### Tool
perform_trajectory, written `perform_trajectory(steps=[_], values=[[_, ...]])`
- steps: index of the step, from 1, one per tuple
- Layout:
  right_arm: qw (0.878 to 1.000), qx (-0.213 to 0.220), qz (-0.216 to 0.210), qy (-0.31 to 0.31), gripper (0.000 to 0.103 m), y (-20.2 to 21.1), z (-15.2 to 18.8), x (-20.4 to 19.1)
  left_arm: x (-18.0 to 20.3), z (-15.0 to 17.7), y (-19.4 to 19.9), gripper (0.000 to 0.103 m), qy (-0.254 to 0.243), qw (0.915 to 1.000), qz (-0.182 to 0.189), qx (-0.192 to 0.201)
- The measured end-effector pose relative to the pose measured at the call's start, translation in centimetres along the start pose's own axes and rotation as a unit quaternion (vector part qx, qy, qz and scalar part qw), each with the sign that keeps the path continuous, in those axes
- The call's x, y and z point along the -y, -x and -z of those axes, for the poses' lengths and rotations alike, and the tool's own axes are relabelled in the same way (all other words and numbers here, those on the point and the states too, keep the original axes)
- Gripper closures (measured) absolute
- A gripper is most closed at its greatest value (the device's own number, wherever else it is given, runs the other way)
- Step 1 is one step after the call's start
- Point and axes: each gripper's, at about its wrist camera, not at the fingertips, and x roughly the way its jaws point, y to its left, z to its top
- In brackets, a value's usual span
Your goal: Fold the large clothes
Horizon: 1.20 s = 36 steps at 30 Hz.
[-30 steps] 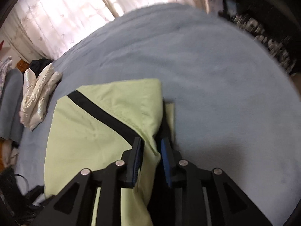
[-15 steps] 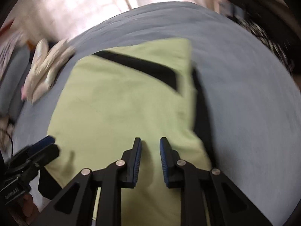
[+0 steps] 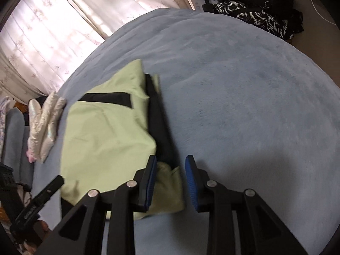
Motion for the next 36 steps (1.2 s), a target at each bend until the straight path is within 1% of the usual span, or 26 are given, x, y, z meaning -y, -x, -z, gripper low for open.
perform_trajectory(steps=[3,5,8,13,17,19,20,21,23,24,25,26,27,28,29,31,33,34,36], values=[[1.0,0.008,-0.017,0.004,0.074,1.1,1.0,-1.3,0.6,0.4,1.6,0.054,-0.01,0.9999,-0.005,0.009],[1.0,0.011,-0.016,0.016,0.074,1.8,1.8,-2.2,1.1,0.6,2.8,0.054,-0.014,0.9998,-0.004,0.013],[0.999,0.01,-0.018,0.032,0.065,3.0,2.9,-3.4,1.6,0.8,4.5,0.054,-0.018,0.9996,-0.005,0.019],[0.998,0.01,-0.036,0.047,0.065,5.1,4.0,-5.0,2.3,1.3,7.0,0.054,-0.03,0.9991,-0.012,0.027],[0.996,0.028,-0.036,0.083,0.064,7.3,4.4,-7.0,2.4,1.4,8.4,0.054,-0.033,0.9991,-0.01,0.026],[0.993,0.034,-0.035,0.111,0.056,8.3,4.3,-8.4,2.4,1.3,9.1,0.053,-0.036,0.999,-0.01,0.024],[0.991,0.036,-0.034,0.121,0.046,8.7,4.1,-9.0,2.2,1.2,9.4,0.052,-0.037,0.999,-0.011,0.024],[0.99,0.039,-0.032,0.132,0.038,9.1,4.0,-9.5,2.0,1.1,9.7,0.049,-0.038,0.9989,-0.011,0.027],[0.986,0.046,-0.029,0.157,0.034,9.7,3.4,-10.4,1.4,0.8,10.1,0.044,-0.038,0.9986,-0.018,0.033],[0.984,0.047,-0.028,0.168,0.032,9.9,3.1,-10.7,1.0,0.7,10.3,0.04,-0.037,0.9986,-0.019,0.033],[0.982,0.049,-0.029,0.178,0.03,10.0,2.7,-10.9,0.3,0.4,10.3,0.038,-0.031,0.999,-0.016,0.029],[0.98,0.05,-0.036,0.189,0.021,9.9,2.2,-11.1,-0.4,0.1,10.2,0.038,-0.022,0.9994,-0.014,0.024],[0.978,0.053,-0.044,0.197,0.007,9.9,1.9,-11.2,-1.3,-0.2,9.9,0.037,-0.01,0.9997,-0.01,0.018],[0.975,0.057,-0.052,0.206,0.0,9.8,1.5,-11.2,-1.9,-0.4,9.7,0.037,0.001,0.9999,-0.007,0.014],[0.973,0.063,-0.057,0.216,0.0,9.7,1.2,-11.3,-2.7,-0.6,9.2,0.037,0.017,0.9998,-0.004,0.006],[0.97,0.058,-0.046,0.234,0.0,8.6,0.2,-11.3,-4.4,-1.1,7.7,0.037,0.047,0.9988,0.005,-0.012],[0.97,0.03,-0.025,0.238,0.0,6.6,-0.8,-10.8,-5.6,-1.5,5.9,0.037,0.067,0.9972,0.013,-0.029],[0.971,0.01,-0.011,0.238,0.0,5.2,-1.4,-10.4,-6.0,-1.6,5.0,0.037,0.074,0.9965,0.018,-0.035],[0.972,-0.012,0.011,0.235,0.0,3.0,-2.3,-9.5,-6.7,-1.8,3.2,0.037,0.085,0.9949,0.024,-0.05]])
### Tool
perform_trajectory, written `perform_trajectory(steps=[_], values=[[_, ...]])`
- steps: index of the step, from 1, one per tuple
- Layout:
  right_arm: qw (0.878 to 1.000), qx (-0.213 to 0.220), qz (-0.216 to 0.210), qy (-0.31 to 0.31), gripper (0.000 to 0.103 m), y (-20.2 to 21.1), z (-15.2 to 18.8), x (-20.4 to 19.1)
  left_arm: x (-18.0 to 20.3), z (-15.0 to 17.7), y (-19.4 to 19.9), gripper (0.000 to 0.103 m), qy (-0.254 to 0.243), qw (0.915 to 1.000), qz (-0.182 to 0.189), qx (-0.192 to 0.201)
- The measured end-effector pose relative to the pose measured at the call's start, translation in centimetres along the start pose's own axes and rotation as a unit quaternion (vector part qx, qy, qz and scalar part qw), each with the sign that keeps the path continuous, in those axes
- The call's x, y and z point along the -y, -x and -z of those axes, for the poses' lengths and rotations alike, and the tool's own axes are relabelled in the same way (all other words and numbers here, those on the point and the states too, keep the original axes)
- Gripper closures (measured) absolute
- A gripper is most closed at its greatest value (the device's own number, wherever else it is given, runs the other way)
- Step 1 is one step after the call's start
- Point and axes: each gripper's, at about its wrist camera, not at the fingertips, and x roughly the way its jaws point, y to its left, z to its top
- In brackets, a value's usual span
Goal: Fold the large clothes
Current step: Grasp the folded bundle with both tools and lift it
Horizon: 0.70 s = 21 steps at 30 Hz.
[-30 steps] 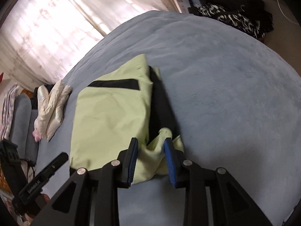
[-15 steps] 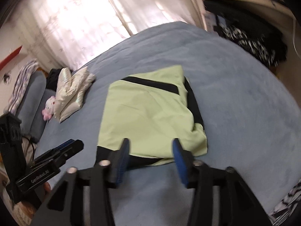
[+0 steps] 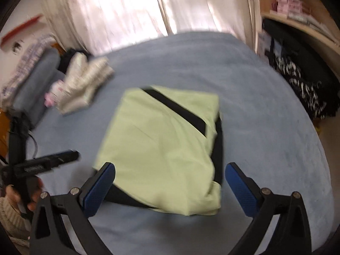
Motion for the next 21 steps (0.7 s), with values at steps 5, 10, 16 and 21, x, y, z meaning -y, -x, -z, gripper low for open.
perform_trajectory(steps=[5,10,16,21], values=[[0.998,-0.049,-0.015,-0.023,0.001,-5.4,-0.4,4.4,-1.1,-0.9,-5.0,0.037,0.027,0.9985,0.015,-0.045],[0.985,-0.106,-0.1,-0.097,0.021,-10.6,0.1,8.8,-0.7,-1.0,-8.3,0.031,0.026,0.9975,0.022,-0.063],[0.969,-0.101,-0.186,-0.131,0.024,-13.6,0.7,10.7,-1.2,-1.4,-10.7,0.02,0.042,0.9947,0.058,-0.074],[0.943,-0.105,-0.279,-0.146,0.046,-15.7,0.7,10.8,-2.0,-2.0,-12.0,0.013,0.052,0.992,0.089,-0.074]])
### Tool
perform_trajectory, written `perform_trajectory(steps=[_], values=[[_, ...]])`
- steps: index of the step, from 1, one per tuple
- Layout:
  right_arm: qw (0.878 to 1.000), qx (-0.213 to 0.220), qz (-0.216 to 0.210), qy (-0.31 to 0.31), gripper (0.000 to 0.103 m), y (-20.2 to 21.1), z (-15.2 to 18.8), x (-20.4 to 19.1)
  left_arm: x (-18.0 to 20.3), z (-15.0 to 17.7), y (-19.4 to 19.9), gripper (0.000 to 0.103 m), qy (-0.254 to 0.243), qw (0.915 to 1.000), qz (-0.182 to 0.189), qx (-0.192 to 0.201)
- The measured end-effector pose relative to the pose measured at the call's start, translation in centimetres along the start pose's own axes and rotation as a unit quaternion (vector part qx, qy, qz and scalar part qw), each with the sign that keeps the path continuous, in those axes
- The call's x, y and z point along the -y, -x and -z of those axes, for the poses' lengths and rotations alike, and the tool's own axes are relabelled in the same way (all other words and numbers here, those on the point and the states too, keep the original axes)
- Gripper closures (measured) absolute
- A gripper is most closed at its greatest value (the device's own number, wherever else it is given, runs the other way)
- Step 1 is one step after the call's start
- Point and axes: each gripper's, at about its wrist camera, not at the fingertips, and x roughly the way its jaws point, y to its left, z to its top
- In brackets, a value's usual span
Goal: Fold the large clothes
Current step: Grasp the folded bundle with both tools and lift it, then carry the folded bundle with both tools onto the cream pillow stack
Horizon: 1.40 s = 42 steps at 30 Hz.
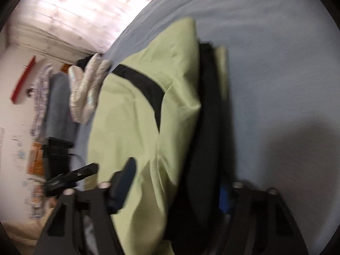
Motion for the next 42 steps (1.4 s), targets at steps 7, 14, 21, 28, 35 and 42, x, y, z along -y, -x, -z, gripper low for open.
perform_trajectory(steps=[7,14,21,28,35,42], values=[[0.999,-0.003,-0.034,-0.021,0.066,-1.8,-0.7,0.4,0.2,0.0,-0.6,0.008,-0.008,0.9999,0.004,0.004],[0.999,0.03,-0.028,-0.001,0.09,-1.1,-0.3,-3.0,2.5,0.9,1.6,0.059,-0.064,0.994,-0.059,0.067],[0.996,0.054,-0.001,0.068,0.091,0.1,2.6,-10.6,4.8,3.4,6.6,0.072,-0.118,0.9825,-0.1,0.104],[0.994,0.06,-0.038,0.086,0.091,-0.2,7.1,-18.5,2.6,6.9,16.9,0.072,-0.109,0.9779,-0.113,0.138],[0.983,0.065,-0.088,0.15,0.091,-3.3,6.2,-31.2,-1.1,5.3,29.6,0.072,-0.089,0.9635,-0.137,0.212],[0.97,0.079,-0.12,0.198,0.091,-9.0,-1.0,-43.1,-5.7,-4.6,41.2,0.072,-0.102,0.9458,-0.172,0.256]])
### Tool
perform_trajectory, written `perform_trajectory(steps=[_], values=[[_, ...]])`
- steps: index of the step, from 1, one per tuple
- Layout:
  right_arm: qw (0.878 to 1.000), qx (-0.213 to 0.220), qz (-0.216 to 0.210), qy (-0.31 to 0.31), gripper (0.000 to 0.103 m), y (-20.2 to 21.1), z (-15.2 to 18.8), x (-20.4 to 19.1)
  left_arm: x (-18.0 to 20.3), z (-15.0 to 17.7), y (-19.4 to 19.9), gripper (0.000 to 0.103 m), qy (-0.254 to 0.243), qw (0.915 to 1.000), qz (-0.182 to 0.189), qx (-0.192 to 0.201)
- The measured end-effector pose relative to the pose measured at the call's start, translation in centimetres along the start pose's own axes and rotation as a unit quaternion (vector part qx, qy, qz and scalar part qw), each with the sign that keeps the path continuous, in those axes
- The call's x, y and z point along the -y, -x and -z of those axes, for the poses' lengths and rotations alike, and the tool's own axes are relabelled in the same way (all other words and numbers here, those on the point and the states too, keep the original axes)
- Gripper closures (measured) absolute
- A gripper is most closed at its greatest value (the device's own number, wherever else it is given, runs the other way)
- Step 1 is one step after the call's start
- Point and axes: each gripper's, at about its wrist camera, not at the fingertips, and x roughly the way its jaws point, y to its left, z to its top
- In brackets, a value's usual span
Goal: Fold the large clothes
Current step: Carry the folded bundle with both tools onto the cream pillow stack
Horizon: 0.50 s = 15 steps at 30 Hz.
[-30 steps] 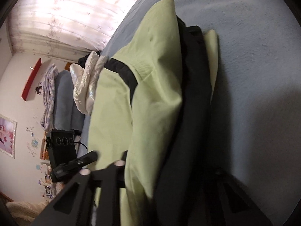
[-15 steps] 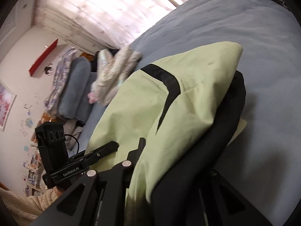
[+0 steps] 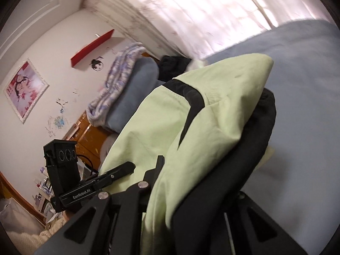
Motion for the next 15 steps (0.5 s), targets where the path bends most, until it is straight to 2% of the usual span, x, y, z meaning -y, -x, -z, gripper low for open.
perform_trajectory(steps=[1,4,7,8,11,12,15], values=[[1.0,0.003,-0.006,-0.002,0.091,-1.4,-1.7,-0.4,-1.0,-1.3,-0.1,0.072,-0.007,1.0,-0.004,0.003],[1.0,0.015,-0.012,0.003,0.091,-5.8,-7.4,-1.0,-4.9,-8.2,-2.0,0.072,-0.019,0.9996,-0.016,0.012],[0.999,0.031,0.0,0.029,0.091,-10.8,-13.2,-1.0,-7.9,-13.7,-5.1,0.072,-0.041,0.9986,-0.028,0.02],[0.998,0.039,0.011,0.043,0.091,-12.5,-14.8,-0.8,-9.0,-15.3,-6.6,0.072,-0.043,0.9983,-0.031,0.023],[0.998,0.053,0.01,0.033,0.091,-17.0,-18.2,1.5,-13.3,-20.2,-12.8,0.071,-0.049,0.998,-0.038,0.015],[0.998,0.054,0.009,0.02,0.091,-19.3,-19.3,3.2,-13.6,-21.3,-14.7,0.071,-0.046,0.9981,-0.04,0.009],[0.998,0.053,0.014,-0.009,0.091,-24.1,-20.7,7.4,-17.9,-23.5,-21.8,0.071,-0.028,0.9986,-0.042,-0.017]])
